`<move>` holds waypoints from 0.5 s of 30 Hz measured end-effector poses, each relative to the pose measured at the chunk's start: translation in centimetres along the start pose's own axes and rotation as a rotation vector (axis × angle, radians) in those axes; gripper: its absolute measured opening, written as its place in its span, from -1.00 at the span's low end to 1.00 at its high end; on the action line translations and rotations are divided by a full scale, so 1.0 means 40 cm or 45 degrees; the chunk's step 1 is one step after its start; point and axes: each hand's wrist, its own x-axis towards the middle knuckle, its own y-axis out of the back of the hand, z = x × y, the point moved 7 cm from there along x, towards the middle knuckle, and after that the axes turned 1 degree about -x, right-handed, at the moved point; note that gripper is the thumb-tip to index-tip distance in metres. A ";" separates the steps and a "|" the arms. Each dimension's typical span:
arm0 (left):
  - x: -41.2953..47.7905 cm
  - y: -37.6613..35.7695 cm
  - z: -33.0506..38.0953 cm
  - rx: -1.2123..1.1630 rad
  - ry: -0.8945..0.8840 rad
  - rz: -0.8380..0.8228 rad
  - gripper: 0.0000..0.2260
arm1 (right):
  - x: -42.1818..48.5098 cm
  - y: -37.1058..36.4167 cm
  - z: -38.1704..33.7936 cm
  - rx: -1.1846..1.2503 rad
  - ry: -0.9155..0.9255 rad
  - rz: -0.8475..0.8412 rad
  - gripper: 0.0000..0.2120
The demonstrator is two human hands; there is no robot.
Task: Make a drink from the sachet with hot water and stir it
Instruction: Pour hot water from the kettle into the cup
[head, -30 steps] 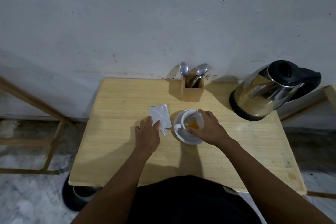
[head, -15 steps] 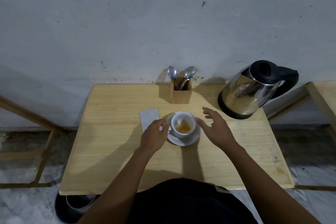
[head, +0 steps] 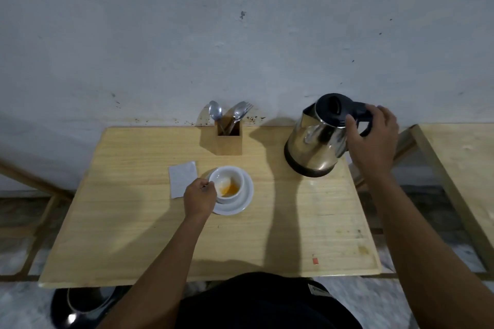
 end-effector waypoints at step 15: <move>-0.050 -0.021 0.024 0.108 0.074 0.340 -0.76 | 0.241 -0.078 0.135 0.269 0.009 -0.678 -0.49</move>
